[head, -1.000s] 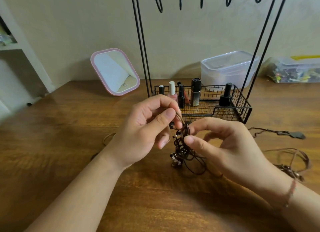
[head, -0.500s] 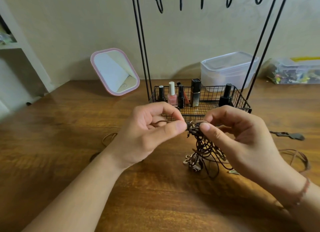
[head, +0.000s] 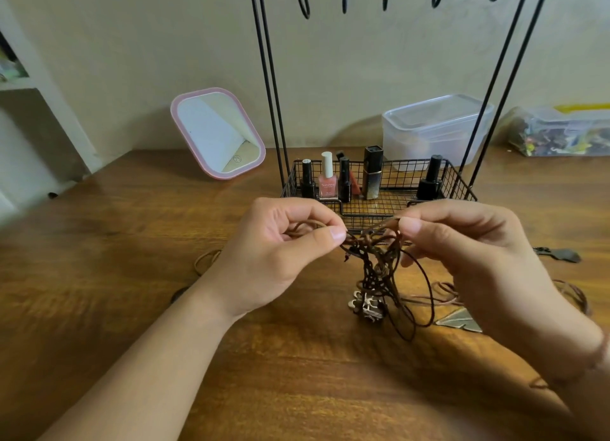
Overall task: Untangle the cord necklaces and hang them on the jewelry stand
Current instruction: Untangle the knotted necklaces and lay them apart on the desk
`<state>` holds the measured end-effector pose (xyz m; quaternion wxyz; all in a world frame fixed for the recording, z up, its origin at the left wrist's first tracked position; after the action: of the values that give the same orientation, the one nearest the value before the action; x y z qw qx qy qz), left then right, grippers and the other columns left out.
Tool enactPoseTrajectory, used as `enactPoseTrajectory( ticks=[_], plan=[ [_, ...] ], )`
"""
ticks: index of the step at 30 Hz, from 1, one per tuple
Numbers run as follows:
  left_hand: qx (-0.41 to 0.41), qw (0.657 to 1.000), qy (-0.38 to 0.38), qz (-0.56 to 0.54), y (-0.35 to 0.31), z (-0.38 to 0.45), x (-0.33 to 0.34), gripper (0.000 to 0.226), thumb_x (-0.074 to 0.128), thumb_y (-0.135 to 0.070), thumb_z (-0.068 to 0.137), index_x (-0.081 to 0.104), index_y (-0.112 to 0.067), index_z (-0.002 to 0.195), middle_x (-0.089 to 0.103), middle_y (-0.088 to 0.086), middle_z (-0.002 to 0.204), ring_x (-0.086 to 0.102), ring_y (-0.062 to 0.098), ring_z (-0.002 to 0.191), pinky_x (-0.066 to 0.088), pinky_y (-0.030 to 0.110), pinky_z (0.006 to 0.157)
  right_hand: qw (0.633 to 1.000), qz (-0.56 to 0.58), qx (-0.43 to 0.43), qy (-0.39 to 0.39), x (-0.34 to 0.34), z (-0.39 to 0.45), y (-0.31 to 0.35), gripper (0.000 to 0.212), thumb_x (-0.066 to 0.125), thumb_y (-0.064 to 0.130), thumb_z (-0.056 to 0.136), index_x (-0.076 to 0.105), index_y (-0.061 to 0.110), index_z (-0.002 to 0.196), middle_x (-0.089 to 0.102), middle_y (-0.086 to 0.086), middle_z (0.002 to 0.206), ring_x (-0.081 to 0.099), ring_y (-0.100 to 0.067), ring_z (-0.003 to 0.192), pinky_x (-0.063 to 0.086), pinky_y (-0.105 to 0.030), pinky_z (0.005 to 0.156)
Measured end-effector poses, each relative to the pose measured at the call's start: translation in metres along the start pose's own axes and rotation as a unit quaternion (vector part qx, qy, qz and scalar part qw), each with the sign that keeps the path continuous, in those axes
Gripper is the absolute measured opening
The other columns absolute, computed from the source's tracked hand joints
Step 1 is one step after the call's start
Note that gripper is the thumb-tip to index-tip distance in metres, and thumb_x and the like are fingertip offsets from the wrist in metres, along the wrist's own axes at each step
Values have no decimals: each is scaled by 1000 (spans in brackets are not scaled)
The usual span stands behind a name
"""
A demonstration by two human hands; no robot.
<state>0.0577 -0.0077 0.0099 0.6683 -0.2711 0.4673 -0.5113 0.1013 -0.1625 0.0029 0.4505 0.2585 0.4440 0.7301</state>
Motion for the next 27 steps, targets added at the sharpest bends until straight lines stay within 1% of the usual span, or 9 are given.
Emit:
enactPoseTrajectory(
  ticks=[2,5,9,11,15,19,22,24,27],
  plan=[
    [-6,1000,-5,-2,2,0,-1,13,61,-15,88,70,-12,81,49,-18,50,42,1,49,33,10,52,1000,23,12,-1,-1,1,-2,17,75,35,73,77,18,76,70,-12,78,63,-23,75,53,-32,63],
    [-11,1000,-9,-7,3,0,-3,12,61,-20,90,68,-15,81,46,-18,52,41,2,50,33,11,52,997,61,42,-10,-2,1,-7,11,67,32,74,71,21,73,68,-4,77,62,-18,73,53,-30,60],
    [-36,997,-28,-65,8,0,-6,16,54,-21,93,60,-10,84,35,-12,53,28,9,49,22,26,46,995,70,63,-20,0,0,-13,13,53,30,86,60,20,81,65,-5,78,63,-23,71,53,-27,58],
    [-64,992,-48,-94,15,-1,-10,17,48,-19,94,55,-5,87,32,-7,53,27,10,49,20,27,45,994,81,72,-24,1,-1,-15,14,47,29,89,57,20,82,66,-1,76,64,-24,69,54,-30,60],
    [-88,991,-47,-89,20,-1,-8,20,43,-12,102,51,-3,86,43,3,58,35,10,49,26,22,43,990,113,77,-25,1,-1,-14,15,45,26,90,56,18,83,62,-10,84,61,-22,66,53,-30,61],
    [-68,992,-48,-93,17,-2,-10,19,46,-18,92,55,-6,80,55,6,63,40,15,48,32,20,41,985,141,99,-31,-4,0,-19,22,46,30,94,55,11,86,51,-18,86,53,-33,69,55,-36,61],
    [-42,994,-42,-89,11,-1,-9,17,47,-16,92,56,-6,81,56,6,63,41,14,48,33,20,41,984,130,121,-29,-5,-1,-22,30,48,35,95,58,11,80,51,-19,75,51,-32,63,49,-36,57],
    [-29,994,-41,-95,10,-1,-8,17,51,-17,92,56,-4,82,54,5,62,41,12,49,32,20,41,983,109,145,-36,-5,-2,-25,37,49,39,97,60,15,71,53,-12,64,51,-28,53,47,-33,54],
    [-10,992,-77,-104,8,-1,-17,19,54,-22,90,57,-5,82,51,2,62,43,9,52,31,18,42,975,93,193,-48,-8,-5,-32,36,50,39,95,49,15,69,41,-4,52,45,-22,43,44,-27,46]
  ],
)
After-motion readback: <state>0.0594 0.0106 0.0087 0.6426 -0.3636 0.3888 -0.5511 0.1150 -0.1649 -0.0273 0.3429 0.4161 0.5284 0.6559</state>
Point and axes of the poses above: each hand's wrist, its own z-axis towards the middle knuckle, its own x-axis out of the palm, y = z × x, the point moved 10 cm from there along z, towards the middle knuckle
